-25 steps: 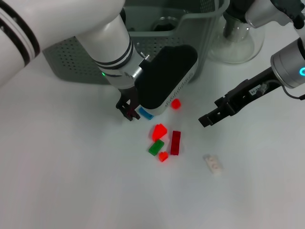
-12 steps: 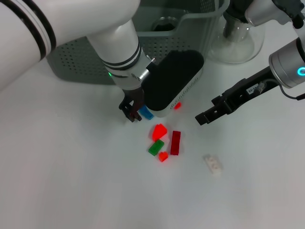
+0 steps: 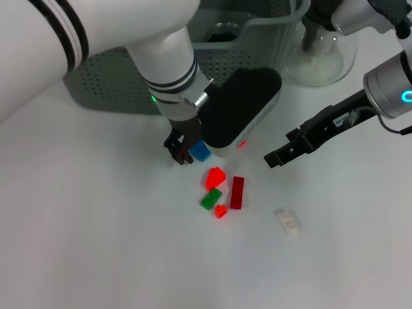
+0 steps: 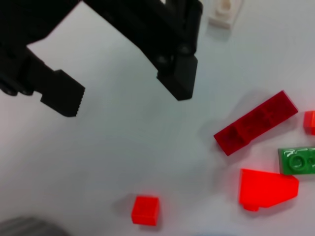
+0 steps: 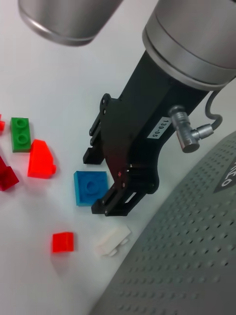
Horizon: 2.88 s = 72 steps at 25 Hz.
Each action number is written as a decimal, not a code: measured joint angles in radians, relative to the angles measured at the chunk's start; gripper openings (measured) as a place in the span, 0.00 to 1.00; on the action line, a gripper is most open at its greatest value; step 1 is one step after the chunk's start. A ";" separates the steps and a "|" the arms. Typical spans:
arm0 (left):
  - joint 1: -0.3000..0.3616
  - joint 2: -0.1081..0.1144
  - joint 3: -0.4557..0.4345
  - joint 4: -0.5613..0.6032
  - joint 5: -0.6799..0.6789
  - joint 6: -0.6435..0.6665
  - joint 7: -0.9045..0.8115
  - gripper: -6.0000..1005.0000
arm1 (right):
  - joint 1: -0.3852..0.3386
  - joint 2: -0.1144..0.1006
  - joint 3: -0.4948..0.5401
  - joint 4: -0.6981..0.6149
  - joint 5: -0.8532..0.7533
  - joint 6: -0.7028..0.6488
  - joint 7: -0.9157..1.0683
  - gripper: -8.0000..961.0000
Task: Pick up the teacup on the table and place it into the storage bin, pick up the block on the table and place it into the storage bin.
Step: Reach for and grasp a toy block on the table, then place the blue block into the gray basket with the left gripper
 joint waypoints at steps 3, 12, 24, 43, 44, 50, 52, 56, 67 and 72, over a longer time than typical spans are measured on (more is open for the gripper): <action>-0.014 0.000 0.001 -0.024 -0.004 -0.012 0.000 0.62 | -0.001 0.000 0.000 0.000 0.000 0.000 0.000 0.93; -0.027 0.000 0.016 -0.046 -0.004 -0.021 0.000 0.50 | -0.001 -0.001 0.000 -0.002 0.000 0.003 0.000 0.93; -0.038 0.000 0.045 -0.062 -0.020 -0.039 -0.001 0.47 | -0.001 -0.002 0.000 -0.002 0.000 0.005 -0.001 0.93; -0.051 0.000 0.066 -0.085 -0.038 -0.050 -0.006 0.42 | -0.004 -0.002 0.008 -0.002 0.000 0.006 -0.006 0.93; -0.051 0.000 0.067 -0.085 -0.038 -0.049 -0.009 0.42 | -0.004 -0.002 0.009 -0.002 0.000 0.006 -0.006 0.93; -0.047 0.003 0.049 -0.065 -0.039 -0.022 -0.052 0.41 | -0.006 -0.002 0.011 -0.004 0.000 0.001 -0.007 0.93; -0.030 0.008 0.002 -0.028 -0.036 0.015 -0.083 0.42 | -0.009 -0.003 0.011 -0.008 0.000 -0.001 -0.008 0.93; 0.030 0.011 -0.247 0.092 -0.035 0.190 -0.108 0.43 | -0.011 -0.005 0.011 -0.015 0.000 -0.010 -0.010 0.93; 0.130 0.080 -1.075 0.344 -0.271 0.796 -0.304 0.46 | -0.009 -0.011 0.009 -0.016 0.000 -0.027 -0.030 0.93; 0.130 0.183 -1.140 0.323 -0.423 0.682 -0.578 0.47 | -0.010 -0.011 0.010 -0.016 -0.001 -0.030 -0.042 0.93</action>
